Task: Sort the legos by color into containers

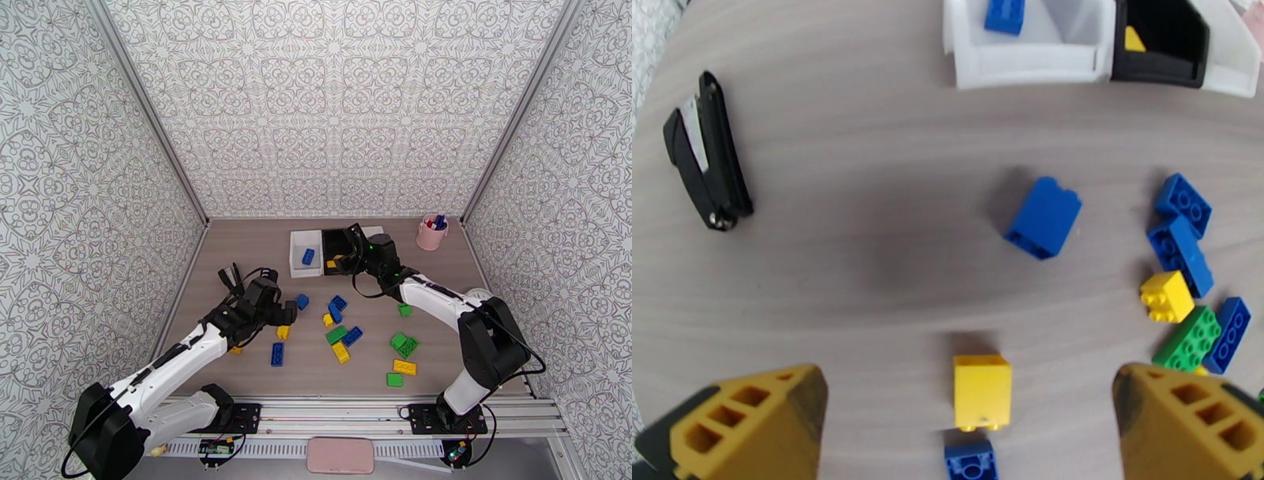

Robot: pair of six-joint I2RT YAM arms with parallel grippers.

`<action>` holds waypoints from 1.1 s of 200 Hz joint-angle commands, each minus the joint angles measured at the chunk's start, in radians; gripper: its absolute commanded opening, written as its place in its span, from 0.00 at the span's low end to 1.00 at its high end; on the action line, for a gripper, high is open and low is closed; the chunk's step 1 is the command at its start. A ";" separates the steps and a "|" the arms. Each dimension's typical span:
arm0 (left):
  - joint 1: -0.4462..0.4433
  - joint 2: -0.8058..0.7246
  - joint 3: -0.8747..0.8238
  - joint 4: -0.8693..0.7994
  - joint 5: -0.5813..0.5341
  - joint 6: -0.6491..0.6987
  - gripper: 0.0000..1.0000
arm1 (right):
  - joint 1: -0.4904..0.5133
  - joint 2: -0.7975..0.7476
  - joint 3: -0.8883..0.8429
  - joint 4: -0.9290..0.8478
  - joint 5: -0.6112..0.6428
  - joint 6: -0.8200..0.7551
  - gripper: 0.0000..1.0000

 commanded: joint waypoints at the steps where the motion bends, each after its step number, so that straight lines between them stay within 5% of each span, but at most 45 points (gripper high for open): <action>1: 0.018 0.046 0.031 -0.083 0.098 -0.044 0.99 | -0.006 -0.037 -0.014 -0.027 -0.045 -0.039 0.94; 93: 0.005 0.277 0.067 -0.116 0.175 -0.127 0.81 | -0.010 -0.029 -0.003 -0.043 -0.050 -0.067 0.95; 220: -0.006 0.408 0.103 -0.098 0.163 -0.112 0.39 | -0.018 -0.068 -0.036 -0.060 -0.048 -0.068 0.95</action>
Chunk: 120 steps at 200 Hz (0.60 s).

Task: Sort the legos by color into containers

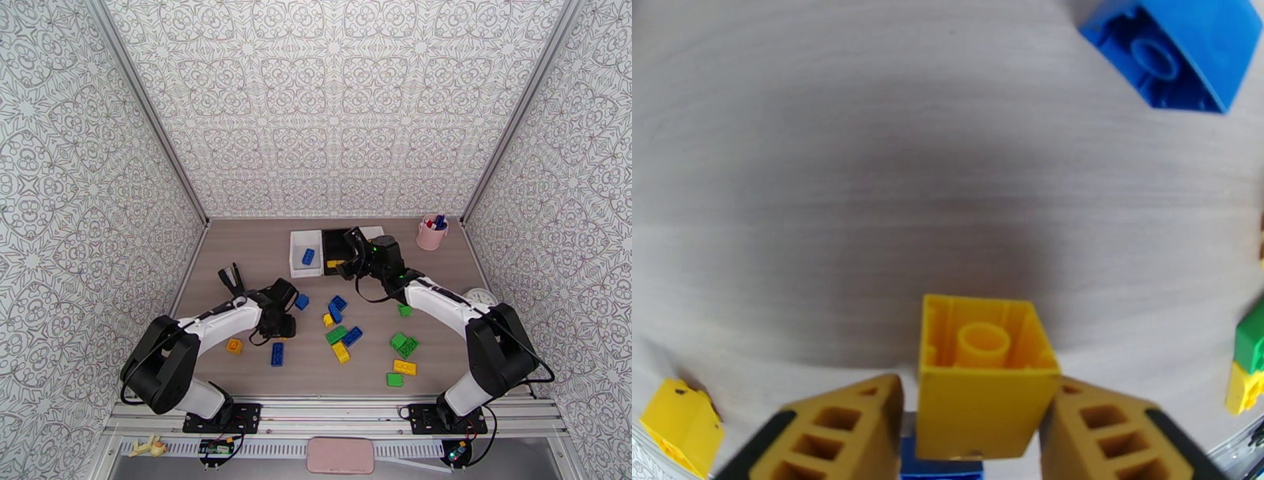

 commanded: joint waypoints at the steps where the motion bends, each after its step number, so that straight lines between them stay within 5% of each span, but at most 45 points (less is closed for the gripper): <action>1: -0.010 0.011 0.034 0.005 -0.012 0.013 0.39 | -0.009 -0.026 -0.015 -0.017 -0.008 -0.017 0.95; 76: -0.064 -0.073 0.073 0.126 -0.149 0.049 0.33 | -0.027 -0.064 -0.051 0.007 -0.063 -0.006 0.95; 120: -0.105 -0.066 0.176 0.322 -0.155 0.235 0.35 | -0.045 -0.098 -0.068 0.002 -0.089 0.007 0.95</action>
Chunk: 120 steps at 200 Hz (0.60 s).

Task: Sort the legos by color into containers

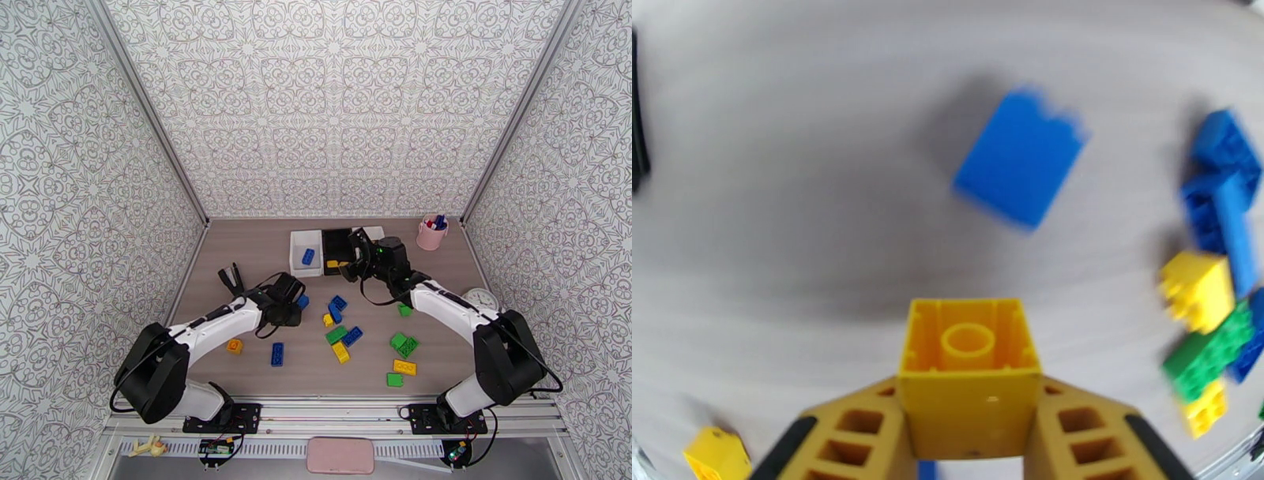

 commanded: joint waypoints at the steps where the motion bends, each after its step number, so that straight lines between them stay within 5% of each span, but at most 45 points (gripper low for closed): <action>1: -0.022 -0.006 0.084 0.170 -0.036 0.131 0.35 | -0.013 -0.042 -0.020 0.003 -0.033 0.007 0.95; 120: 0.014 0.315 0.426 0.515 0.033 0.196 0.35 | -0.072 -0.142 -0.122 0.047 -0.059 0.065 0.95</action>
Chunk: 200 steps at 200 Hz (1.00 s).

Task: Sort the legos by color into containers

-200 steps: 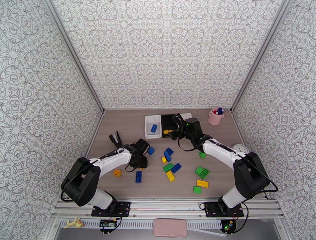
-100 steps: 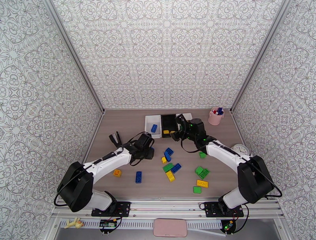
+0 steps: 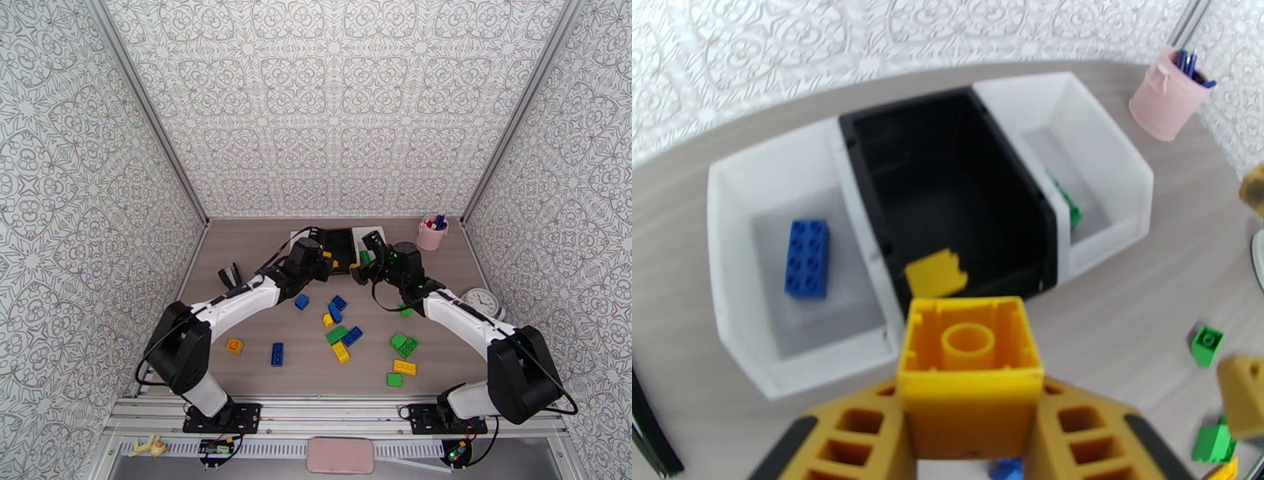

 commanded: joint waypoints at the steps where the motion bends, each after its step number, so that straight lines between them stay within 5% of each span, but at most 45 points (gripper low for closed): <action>1: 0.019 0.066 0.103 0.076 0.042 0.023 0.35 | -0.011 -0.029 -0.016 0.024 -0.028 0.023 0.96; 200: 0.131 0.603 0.624 -0.046 0.095 0.057 0.37 | -0.023 0.035 0.090 0.017 -0.047 0.049 0.95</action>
